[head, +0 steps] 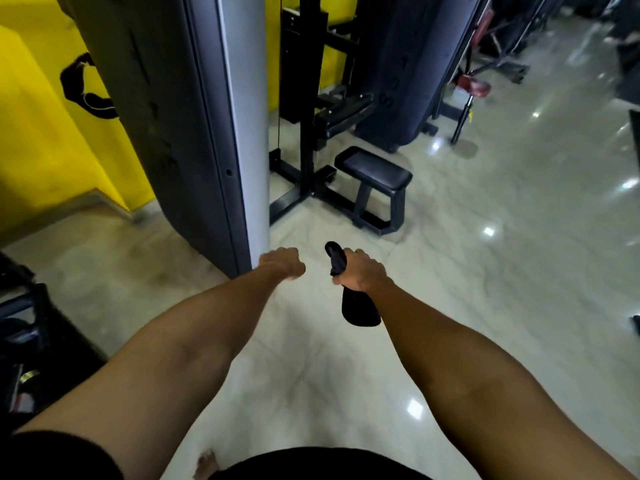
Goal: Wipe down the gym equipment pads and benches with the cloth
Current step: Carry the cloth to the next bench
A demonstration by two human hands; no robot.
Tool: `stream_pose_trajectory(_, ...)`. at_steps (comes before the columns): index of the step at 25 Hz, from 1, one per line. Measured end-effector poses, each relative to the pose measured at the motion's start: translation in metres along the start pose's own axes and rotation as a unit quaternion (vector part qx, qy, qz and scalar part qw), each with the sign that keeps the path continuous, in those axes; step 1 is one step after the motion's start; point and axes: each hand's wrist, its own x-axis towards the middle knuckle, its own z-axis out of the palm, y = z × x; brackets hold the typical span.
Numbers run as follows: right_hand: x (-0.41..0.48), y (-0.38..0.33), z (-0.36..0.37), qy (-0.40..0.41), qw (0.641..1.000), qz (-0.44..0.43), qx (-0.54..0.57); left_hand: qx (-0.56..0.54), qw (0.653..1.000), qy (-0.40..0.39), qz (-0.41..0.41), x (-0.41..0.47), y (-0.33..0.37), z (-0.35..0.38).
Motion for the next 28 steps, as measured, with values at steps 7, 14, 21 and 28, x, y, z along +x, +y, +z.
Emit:
stream_pose_trajectory(7, 0.054, 0.093, -0.059, 0.023, 1.000, 0.005, 0.003, -0.005, 0.999, 0.028, 0.020, 0.045, 0.112, -0.022)
stream_pose_trajectory(14, 0.167, 0.134, -0.088, 0.014, 1.000, 0.015, 0.021, 0.007, 1.000, 0.023, 0.015, 0.165, 0.157, -0.050)
stream_pose_trajectory(21, 0.289, 0.170, -0.144, 0.004, 0.998, 0.049, 0.050, 0.013, 1.000, -0.009, 0.025, 0.296, 0.207, -0.100)
stream_pose_trajectory(28, 0.402, 0.232, -0.181, -0.018, 0.997, 0.061, 0.041, -0.011, 0.999, -0.034, 0.031, 0.403, 0.276, -0.129)
